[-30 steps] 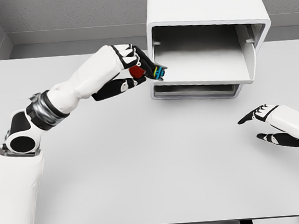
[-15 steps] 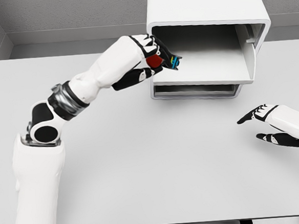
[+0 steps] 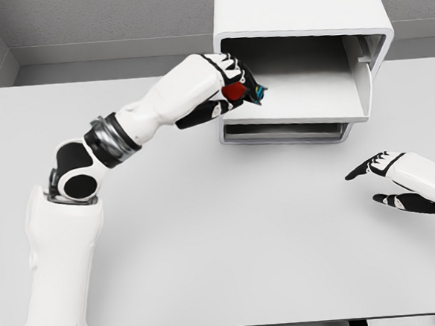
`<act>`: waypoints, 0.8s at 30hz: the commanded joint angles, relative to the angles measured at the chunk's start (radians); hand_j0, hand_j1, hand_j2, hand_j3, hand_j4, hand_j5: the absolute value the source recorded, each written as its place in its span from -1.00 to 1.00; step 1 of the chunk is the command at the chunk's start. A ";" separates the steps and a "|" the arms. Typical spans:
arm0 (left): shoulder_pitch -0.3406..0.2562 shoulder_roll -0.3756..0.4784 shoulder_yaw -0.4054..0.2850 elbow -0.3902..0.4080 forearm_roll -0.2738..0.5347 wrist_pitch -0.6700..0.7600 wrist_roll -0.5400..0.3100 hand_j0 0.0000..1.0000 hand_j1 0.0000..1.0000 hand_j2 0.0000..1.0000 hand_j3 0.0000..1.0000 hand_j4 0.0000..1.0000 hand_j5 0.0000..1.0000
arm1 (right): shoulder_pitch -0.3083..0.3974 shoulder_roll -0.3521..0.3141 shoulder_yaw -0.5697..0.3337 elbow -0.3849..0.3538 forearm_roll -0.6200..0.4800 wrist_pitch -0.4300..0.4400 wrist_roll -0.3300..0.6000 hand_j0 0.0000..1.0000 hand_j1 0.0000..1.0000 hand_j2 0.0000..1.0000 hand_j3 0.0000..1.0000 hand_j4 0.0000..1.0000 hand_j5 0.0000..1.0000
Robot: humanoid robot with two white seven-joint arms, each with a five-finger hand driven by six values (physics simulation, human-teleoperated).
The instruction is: Slide open multi-storey tabletop storage cabinets and put open load switch and slide close multi-storey tabletop storage cabinets
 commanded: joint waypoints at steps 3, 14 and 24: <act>0.000 0.000 -0.009 0.008 -0.052 0.003 0.001 -0.14 -0.14 -0.14 -0.14 -0.14 -0.14 | 0.000 -0.001 0.000 -0.002 -0.008 0.003 0.000 0.41 0.41 0.41 0.41 0.41 0.41; -0.077 0.000 -0.050 0.057 -0.049 0.003 0.001 -0.15 -0.15 -0.15 -0.15 -0.15 -0.15 | 0.000 -0.001 0.000 0.000 -0.008 0.003 0.000 0.41 0.41 0.41 0.41 0.41 0.41; -0.123 0.000 -0.131 0.111 -0.071 0.003 0.001 -0.15 -0.15 -0.15 -0.15 -0.15 -0.15 | 0.000 -0.001 0.001 0.000 -0.007 0.003 0.000 0.42 0.42 0.42 0.42 0.42 0.42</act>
